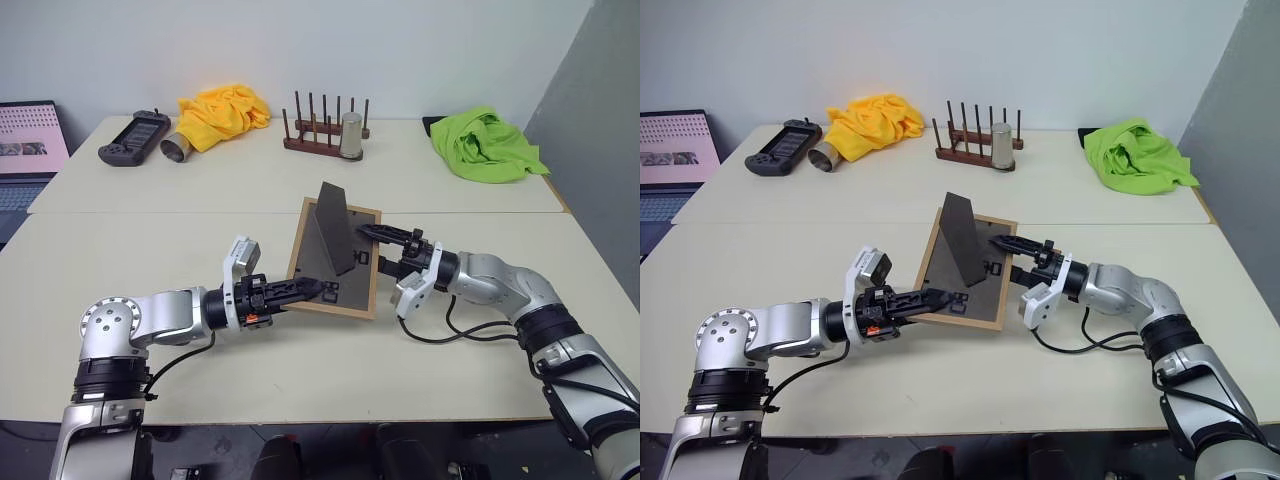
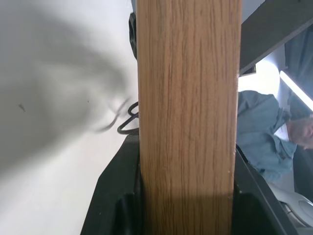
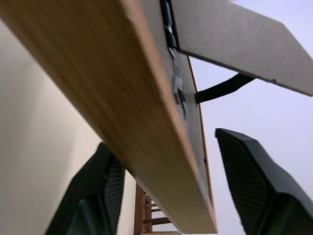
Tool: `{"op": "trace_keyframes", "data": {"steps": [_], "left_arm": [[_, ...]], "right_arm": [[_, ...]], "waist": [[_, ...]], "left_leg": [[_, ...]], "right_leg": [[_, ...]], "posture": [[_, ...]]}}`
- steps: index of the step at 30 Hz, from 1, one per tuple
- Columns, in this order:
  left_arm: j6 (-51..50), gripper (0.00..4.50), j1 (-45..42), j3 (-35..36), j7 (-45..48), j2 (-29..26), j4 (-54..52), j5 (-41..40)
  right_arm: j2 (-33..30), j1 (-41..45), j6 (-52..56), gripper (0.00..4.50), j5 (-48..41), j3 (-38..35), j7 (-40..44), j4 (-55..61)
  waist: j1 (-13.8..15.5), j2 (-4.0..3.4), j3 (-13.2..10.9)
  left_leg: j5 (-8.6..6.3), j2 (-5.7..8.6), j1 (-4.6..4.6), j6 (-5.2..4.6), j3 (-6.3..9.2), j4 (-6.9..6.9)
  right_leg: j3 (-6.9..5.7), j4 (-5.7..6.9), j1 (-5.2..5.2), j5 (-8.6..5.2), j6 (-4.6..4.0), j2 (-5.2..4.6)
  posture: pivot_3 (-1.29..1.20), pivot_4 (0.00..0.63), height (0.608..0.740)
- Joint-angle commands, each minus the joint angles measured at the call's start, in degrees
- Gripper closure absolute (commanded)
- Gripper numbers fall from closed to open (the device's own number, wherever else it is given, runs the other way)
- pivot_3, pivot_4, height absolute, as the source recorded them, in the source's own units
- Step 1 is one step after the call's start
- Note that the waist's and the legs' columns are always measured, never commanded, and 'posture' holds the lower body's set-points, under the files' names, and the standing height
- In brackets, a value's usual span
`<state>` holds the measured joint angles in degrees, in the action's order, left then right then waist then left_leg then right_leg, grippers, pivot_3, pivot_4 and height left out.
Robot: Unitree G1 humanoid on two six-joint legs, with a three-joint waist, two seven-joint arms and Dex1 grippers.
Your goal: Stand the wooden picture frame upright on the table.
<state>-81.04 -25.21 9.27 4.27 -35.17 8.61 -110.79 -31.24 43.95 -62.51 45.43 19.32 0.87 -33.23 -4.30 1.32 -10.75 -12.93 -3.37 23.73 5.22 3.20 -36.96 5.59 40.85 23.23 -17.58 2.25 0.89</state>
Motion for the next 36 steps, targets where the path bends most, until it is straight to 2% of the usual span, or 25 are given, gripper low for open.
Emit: {"op": "trace_keyframes", "data": {"steps": [1,3,5,9,12,14,16,18,21,24,26,29,36], "left_arm": [[2.4,2.51,0.8,-0.7,0.3,-1.7,-3.2,-2.2],[3.1,2.28,1.1,-1.0,0.5,-2.4,-3.8,-2.2],[4.2,1.78,0.4,-0.2,0.8,-3.7,-2.8,-2.2],[6.4,0.99,-1.9,2.2,1.0,-5.7,-0.1,-2.2],[8.1,0.35,-3.6,5.2,2.1,-9.9,0.7,-1.0],[8.6,0.01,-3.9,6.9,5.2,-13.0,-1.3,4.4],[9.7,0.00,-3.1,7.1,8.5,-16.0,-5.4,11.9],[14.8,0.00,-1.1,4.3,12.5,-19.0,-13.4,24.4],[23.5,0.00,1.4,1.0,17.9,-20.3,-21.8,38.7],[30.7,0.00,3.7,-1.4,21.6,-20.1,-26.5,49.5],[33.9,0.00,5.3,-1.5,23.0,-19.0,-28.7,53.7],[35.3,0.00,7.5,-1.0,23.6,-17.3,-29.9,56.7],[36.7,0.00,9.4,-2.1,25.9,-14.0,-30.1,62.2]], "right_arm": [[-0.7,1.7,-1.7,2.65,-1.7,-0.2,-1.6,1.0],[-0.7,1.7,-1.9,2.88,-2.1,-0.2,-1.4,0.7],[-0.7,1.6,-2.2,3.16,-5.2,-0.1,0.2,-0.3],[-1.0,1.2,-2.8,3.18,-13.1,0.7,5.3,-1.2],[-1.2,-1.0,1.9,3.18,-28.4,3.3,17.0,0.9],[-1.1,-3.6,11.2,3.19,-42.1,4.6,28.6,5.7],[-1.2,-5.4,21.5,3.19,-53.1,4.5,38.3,10.8],[-0.5,-5.9,35.3,3.19,-62.1,3.1,45.5,14.8],[1.0,-5.2,52.3,3.19,-70.0,0.6,51.2,17.2],[2.8,-3.1,65.4,3.19,-74.9,-1.9,54.1,16.7],[4.6,-0.5,74.7,3.19,-78.2,-3.9,56.2,14.0],[7.0,2.3,82.3,3.19,-78.9,-5.8,58.5,8.5],[12.5,3.7,85.2,3.19,-74.2,-9.3,57.6,-1.4]], "waist": [[0.0,0.00,0.0],[-0.1,0.00,0.0],[0.0,0.00,0.0],[0.0,0.00,0.0],[-0.1,0.05,0.0],[-0.2,0.05,0.0],[-0.3,0.05,0.0],[-0.2,0.05,0.0],[0.0,0.02,-0.1],[0.4,0.01,-0.1],[0.4,0.00,-0.1],[0.5,0.00,-0.1],[1.0,0.01,-0.1]], "left_leg": [[0.00,0.00,0.00,0.00,-0.01,0.00],[0.00,0.00,0.00,0.00,0.00,0.00],[0.00,0.00,-0.02,0.00,0.00,0.00],[-0.01,0.01,-0.01,-0.02,0.00,-0.01],[-0.01,0.01,-0.01,-0.02,0.00,-0.01],[-0.05,-0.05,0.00,-0.09,0.04,0.00],[-0.04,-0.06,0.00,-0.08,0.09,0.02],[-0.02,-0.05,0.00,-0.04,0.08,0.01],[0.00,-0.06,0.00,0.00,0.06,0.03],[-0.01,-0.08,0.00,-0.03,0.04,0.02],[-0.08,-0.08,0.02,-0.15,-0.01,0.02],[-0.11,-0.08,0.03,-0.20,-0.06,0.04],[-0.13,-0.07,0.14,-0.22,-0.07,0.08]], "right_leg": [[0.01,0.00,0.00,0.00,0.00,0.00],[0.00,0.00,0.00,0.00,0.00,0.01],[0.01,0.00,0.00,0.00,0.00,0.01],[0.01,-0.01,-0.02,0.00,0.00,0.01],[0.00,0.00,-0.02,0.00,0.00,0.01],[-0.04,-0.01,-0.03,0.00,-0.01,0.04],[-0.08,-0.05,-0.07,0.00,-0.01,0.02],[-0.07,-0.03,-0.07,0.00,-0.02,-0.01],[-0.06,-0.08,-0.08,0.00,-0.02,0.00],[-0.07,-0.07,-0.06,-0.01,-0.03,0.06],[-0.04,-0.07,-0.01,-0.01,-0.03,0.06],[-0.02,-0.10,0.01,-0.01,-0.03,0.07],[-0.05,-0.28,0.05,-0.02,-0.03,0.07]], "posture": [[0.00,0.150,0.740],[0.00,0.150,0.740],[0.00,0.150,0.740],[0.00,0.150,0.740],[0.00,0.150,0.740],[0.00,0.150,0.740],[0.00,0.150,0.740],[0.00,0.150,0.740],[0.00,0.150,0.740],[0.00,0.150,0.740],[0.00,0.150,0.740],[0.00,0.150,0.740],[0.00,0.150,0.740]]}}
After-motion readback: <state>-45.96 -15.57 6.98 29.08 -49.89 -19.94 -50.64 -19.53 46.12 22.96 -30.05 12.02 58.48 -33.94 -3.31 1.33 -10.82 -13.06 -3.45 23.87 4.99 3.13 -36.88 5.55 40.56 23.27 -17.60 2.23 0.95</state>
